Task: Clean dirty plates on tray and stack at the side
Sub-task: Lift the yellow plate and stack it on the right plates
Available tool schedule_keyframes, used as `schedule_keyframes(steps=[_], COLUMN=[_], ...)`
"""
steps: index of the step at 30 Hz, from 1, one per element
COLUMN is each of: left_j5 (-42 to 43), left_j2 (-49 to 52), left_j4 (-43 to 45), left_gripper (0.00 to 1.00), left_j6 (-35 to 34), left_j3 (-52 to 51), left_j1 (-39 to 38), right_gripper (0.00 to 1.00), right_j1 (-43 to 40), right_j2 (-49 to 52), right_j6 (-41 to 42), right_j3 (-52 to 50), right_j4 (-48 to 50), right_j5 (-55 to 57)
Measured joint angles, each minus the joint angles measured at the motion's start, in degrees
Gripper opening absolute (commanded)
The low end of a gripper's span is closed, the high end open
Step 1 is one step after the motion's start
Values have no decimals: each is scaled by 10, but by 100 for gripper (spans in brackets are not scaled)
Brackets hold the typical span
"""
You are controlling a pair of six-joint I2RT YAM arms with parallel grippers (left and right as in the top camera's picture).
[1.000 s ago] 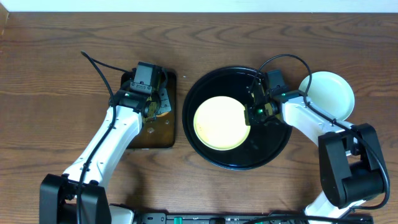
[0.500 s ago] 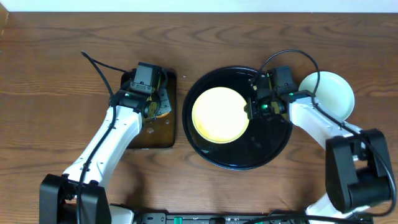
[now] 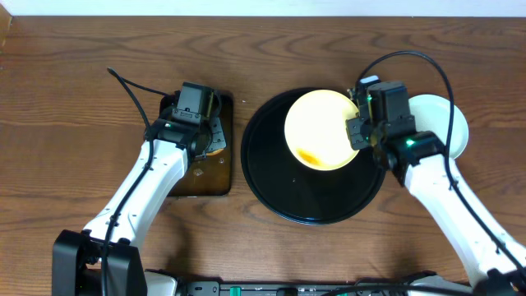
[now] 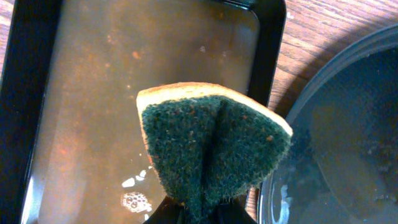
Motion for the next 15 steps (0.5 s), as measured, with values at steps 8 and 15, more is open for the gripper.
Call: schedule_keyframes(steps=[8,15], left_j5=[0,0], left_j2=[0,0], left_j4=[0,0], left_gripper=[12,12], left_j6=[0,0], left_j3=[0,0], left_j1=[0,0], right_gripper=[1,1], right_j1=[115,157], right_j2=[-23,-23], right_j6=[-108,-208], right_j3=[0,0], right_j4=[-51,-93], right_j5=[147,218])
